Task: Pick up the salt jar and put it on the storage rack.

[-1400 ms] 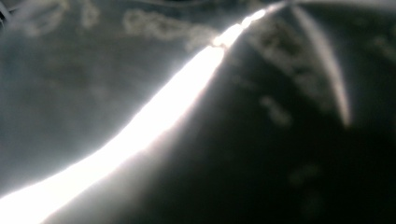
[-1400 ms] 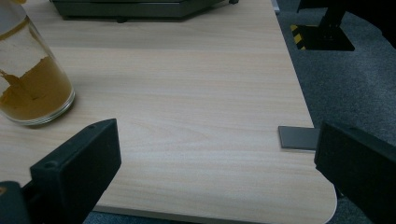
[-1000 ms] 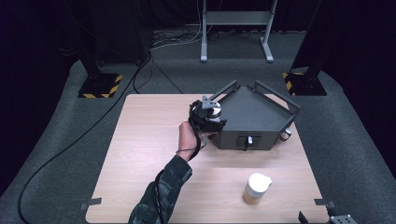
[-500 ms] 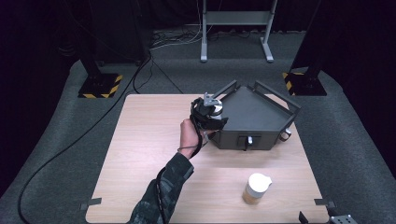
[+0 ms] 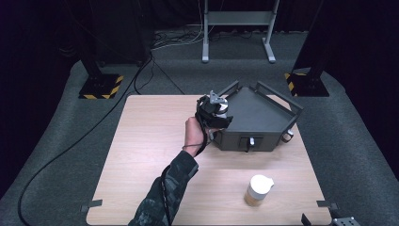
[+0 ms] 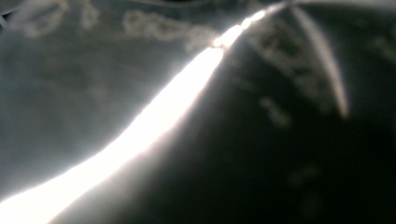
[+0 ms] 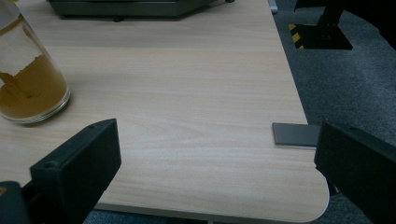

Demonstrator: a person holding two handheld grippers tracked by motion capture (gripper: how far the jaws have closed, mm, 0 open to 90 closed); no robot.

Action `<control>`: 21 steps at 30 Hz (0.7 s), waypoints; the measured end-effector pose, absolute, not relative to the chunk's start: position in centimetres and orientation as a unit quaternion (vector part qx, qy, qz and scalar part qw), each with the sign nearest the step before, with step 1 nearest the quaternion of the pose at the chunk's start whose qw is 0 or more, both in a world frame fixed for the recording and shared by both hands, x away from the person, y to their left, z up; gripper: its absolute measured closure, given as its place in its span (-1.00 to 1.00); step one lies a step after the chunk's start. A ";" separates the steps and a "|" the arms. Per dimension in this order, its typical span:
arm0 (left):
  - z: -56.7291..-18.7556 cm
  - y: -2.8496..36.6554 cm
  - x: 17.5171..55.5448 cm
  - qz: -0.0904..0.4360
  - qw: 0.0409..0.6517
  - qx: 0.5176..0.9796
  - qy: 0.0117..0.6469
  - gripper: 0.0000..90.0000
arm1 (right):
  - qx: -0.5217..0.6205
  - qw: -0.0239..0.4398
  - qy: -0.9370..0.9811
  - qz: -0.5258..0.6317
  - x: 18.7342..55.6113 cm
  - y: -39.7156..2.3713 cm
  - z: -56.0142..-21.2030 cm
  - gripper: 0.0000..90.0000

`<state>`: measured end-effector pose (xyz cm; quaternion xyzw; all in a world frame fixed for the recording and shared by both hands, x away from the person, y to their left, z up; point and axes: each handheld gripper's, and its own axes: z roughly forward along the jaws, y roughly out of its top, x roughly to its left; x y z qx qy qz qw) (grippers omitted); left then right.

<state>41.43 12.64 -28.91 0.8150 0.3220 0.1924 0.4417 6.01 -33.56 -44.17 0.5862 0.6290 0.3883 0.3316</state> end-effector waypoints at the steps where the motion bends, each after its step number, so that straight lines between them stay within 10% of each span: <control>1: -28.9 12.6 41.4 0.192 0.442 0.815 0.322 -0.29 | 0.586 0.332 0.629 0.388 6.0 -33.6 -44.2 -1.00; 21: -29.0 10.3 42.7 0.191 0.433 0.821 0.318 -0.29 | 0.588 0.330 0.627 0.390 5.9 -33.8 -44.2 -1.00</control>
